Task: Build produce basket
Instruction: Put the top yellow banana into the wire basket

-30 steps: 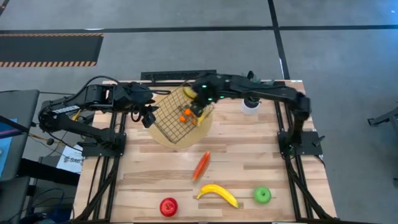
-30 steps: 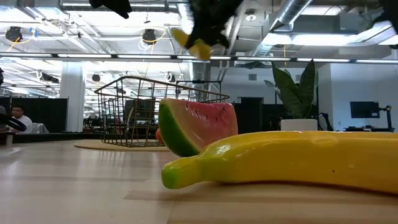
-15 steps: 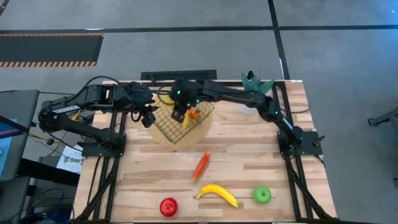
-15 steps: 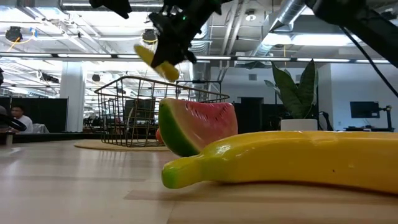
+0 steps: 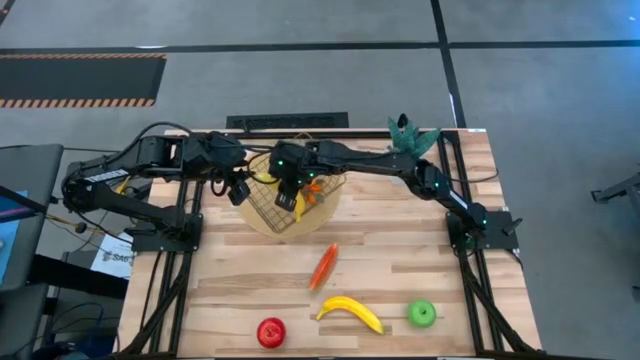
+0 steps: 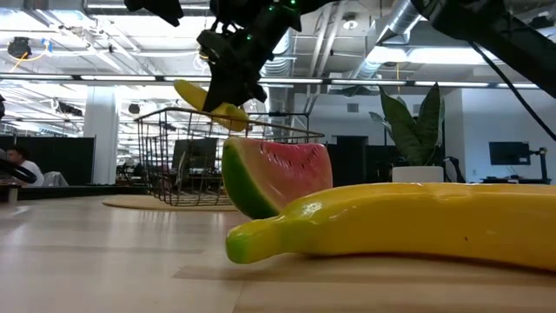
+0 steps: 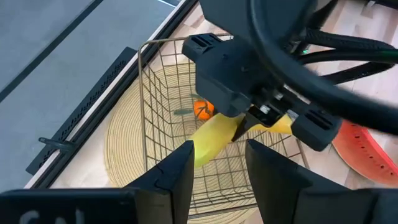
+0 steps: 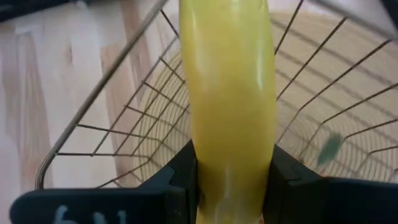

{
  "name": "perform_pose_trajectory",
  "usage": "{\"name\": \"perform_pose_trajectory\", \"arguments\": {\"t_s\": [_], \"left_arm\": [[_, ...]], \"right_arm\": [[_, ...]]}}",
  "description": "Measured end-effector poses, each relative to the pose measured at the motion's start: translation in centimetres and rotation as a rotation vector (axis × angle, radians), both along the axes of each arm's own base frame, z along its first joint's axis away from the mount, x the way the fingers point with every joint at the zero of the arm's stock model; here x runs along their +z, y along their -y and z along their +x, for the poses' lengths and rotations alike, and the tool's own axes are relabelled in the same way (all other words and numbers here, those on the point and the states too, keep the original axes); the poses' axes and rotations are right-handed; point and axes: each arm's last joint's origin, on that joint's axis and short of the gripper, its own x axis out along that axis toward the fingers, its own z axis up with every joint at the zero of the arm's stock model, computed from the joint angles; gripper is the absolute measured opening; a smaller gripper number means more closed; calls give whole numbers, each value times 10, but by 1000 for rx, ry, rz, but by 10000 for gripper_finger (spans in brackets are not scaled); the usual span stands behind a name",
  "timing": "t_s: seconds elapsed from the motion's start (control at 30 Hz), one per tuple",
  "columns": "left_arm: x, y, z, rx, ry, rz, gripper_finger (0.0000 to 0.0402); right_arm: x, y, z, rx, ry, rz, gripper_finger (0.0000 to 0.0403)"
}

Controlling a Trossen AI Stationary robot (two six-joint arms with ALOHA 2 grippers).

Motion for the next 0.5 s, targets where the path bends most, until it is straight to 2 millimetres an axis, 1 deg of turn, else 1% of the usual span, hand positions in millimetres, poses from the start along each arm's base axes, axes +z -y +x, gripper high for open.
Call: {"name": "perform_pose_trajectory", "arguments": {"t_s": [0.23, 0.5], "left_arm": [[0, 0, 0, 0, 0, 0, 132], [0, 0, 0, 4, 2, -2, 132]], "right_arm": [[9, 8, 0, -23, 46, -21, 114], [18, 18, 3, -51, 136, -43, 114]]}}
